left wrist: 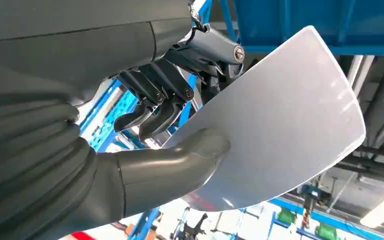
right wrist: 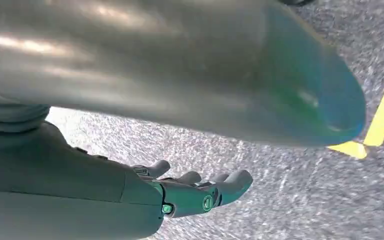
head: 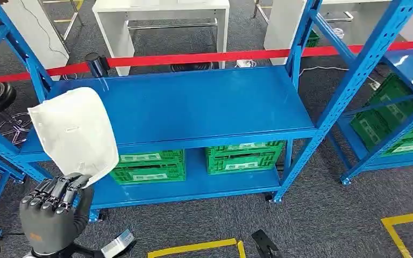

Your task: Take the parts from the cabinet and place them on the table.

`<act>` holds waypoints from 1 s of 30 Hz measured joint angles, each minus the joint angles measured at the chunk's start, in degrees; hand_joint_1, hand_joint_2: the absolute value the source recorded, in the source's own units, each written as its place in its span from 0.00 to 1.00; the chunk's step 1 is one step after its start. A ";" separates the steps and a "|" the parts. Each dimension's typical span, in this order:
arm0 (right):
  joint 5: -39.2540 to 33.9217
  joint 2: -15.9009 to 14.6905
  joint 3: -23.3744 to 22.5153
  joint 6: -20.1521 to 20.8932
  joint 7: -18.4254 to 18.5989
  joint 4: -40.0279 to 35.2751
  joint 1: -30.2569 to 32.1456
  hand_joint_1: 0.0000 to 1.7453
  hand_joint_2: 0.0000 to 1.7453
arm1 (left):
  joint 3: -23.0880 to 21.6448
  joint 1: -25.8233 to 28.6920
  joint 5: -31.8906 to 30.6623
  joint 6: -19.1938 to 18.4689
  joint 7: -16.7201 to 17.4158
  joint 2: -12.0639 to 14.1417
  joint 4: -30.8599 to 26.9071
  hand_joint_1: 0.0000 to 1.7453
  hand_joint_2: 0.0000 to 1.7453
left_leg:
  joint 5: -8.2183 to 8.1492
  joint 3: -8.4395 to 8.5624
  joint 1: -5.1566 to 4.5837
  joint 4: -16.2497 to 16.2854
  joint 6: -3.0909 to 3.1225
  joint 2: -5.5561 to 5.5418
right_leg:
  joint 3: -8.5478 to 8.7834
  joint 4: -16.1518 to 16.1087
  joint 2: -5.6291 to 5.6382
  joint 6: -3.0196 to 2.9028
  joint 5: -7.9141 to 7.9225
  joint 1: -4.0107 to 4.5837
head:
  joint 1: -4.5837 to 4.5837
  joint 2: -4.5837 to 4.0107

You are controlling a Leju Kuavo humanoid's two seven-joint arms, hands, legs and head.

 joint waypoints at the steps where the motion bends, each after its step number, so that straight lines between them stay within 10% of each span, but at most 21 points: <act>1: 0.04 -0.24 -0.02 0.02 0.00 0.00 -0.15 0.00 0.00 | -0.20 -0.46 -0.09 0.00 0.13 0.00 0.24 1.00 1.00 | 0.37 -0.94 0.08 0.45 -0.17 -0.01 | 2.66 -3.45 0.00 0.01 1.82 0.00 | 0.00 0.00; 2: 0.04 -0.35 -0.02 0.02 0.04 -0.02 -0.41 0.00 0.00 | -0.37 -0.91 -0.06 0.00 0.17 0.00 0.50 1.00 1.00 | 0.74 -1.86 0.16 1.04 -0.41 -0.04 | 6.29 -8.40 -0.01 -0.02 2.90 -0.01 | 0.02 0.00; 3: -0.17 -0.41 -0.02 -0.04 0.04 -0.02 -0.81 0.00 0.00 | -0.46 -1.27 0.00 0.00 0.17 0.00 0.74 1.00 1.00 | 1.02 -2.46 0.14 1.71 -0.77 -0.04 | 9.12 -13.08 0.01 -0.19 0.78 -0.01 | 0.04 0.00; 8: -1.90 -0.35 -1.03 -0.88 -0.33 0.00 -1.21 0.00 0.00 | -1.42 -3.56 1.20 -0.04 -0.61 0.07 2.91 1.00 1.00 | 2.57 -2.94 0.04 1.83 -2.43 -0.17 | 8.46 -14.19 0.01 -2.98 2.11 0.16 | 0.13 0.00; 12: -2.95 -0.33 -1.88 -0.87 -0.55 -0.02 -1.22 0.00 0.00 | -1.83 -4.58 1.36 -0.04 -1.03 0.17 4.28 1.00 1.00 | -8.97 -6.47 0.61 13.89 -3.53 -0.23 | 5.83 -14.13 -0.20 -3.78 4.37 0.25 | -0.26 0.00; 14: -3.04 -0.33 -2.45 -0.87 -0.66 -0.02 -1.14 0.00 0.00 | -1.94 -4.69 1.38 -0.04 -1.07 0.17 4.92 1.00 1.00 | -9.58 -6.58 0.67 18.75 -3.68 -0.24 | 4.67 -14.05 -0.26 -3.59 5.44 0.28 | -0.28 0.00; 17: -3.08 -0.33 -2.69 -0.87 -0.68 -0.02 -1.16 0.00 0.00 | -2.01 -4.97 1.38 -0.04 -1.07 0.20 5.55 1.00 1.00 | -4.42 1.73 0.66 8.55 -3.05 -0.25 | 3.07 -14.01 -0.22 -3.14 6.87 0.30 | -0.28 0.00; 19: -3.08 -0.31 -2.86 -0.87 -0.72 -0.02 -1.17 0.00 0.00 | -2.18 -5.61 1.38 -0.04 -1.09 0.20 5.68 1.00 1.00 | -6.33 7.58 0.25 -0.04 -2.42 -0.39 | 2.66 -14.02 -0.23 -2.44 7.65 0.37 | -0.22 0.00; 23: -3.10 -0.20 -2.93 -0.87 -0.83 -0.02 -1.00 0.00 0.00 | -2.38 -5.89 1.49 -0.02 -1.09 0.24 5.88 1.00 1.00 | -4.37 5.81 -0.25 -0.83 -0.77 -0.41 | 2.35 -14.84 -0.21 -0.75 9.56 0.13 | -0.52 0.00; 28: -3.10 -0.17 -2.95 -0.87 -0.83 -0.02 -0.94 0.00 0.00 | -2.71 -6.24 1.53 -0.04 -1.09 0.20 6.38 1.00 1.00 | -1.11 2.39 -0.13 -0.80 0.63 0.01 | -2.53 0.47 0.13 -0.32 -2.88 0.01 | -0.20 0.00; 30: -3.10 -0.20 -2.95 -0.87 -0.81 0.00 -0.89 0.00 0.00 | -2.77 -6.23 1.53 -0.02 -1.12 0.20 6.62 1.00 1.00 | -0.23 0.49 -0.14 -0.08 0.49 0.03 | -1.47 2.09 0.13 -0.31 -1.10 0.11 | -0.17 0.00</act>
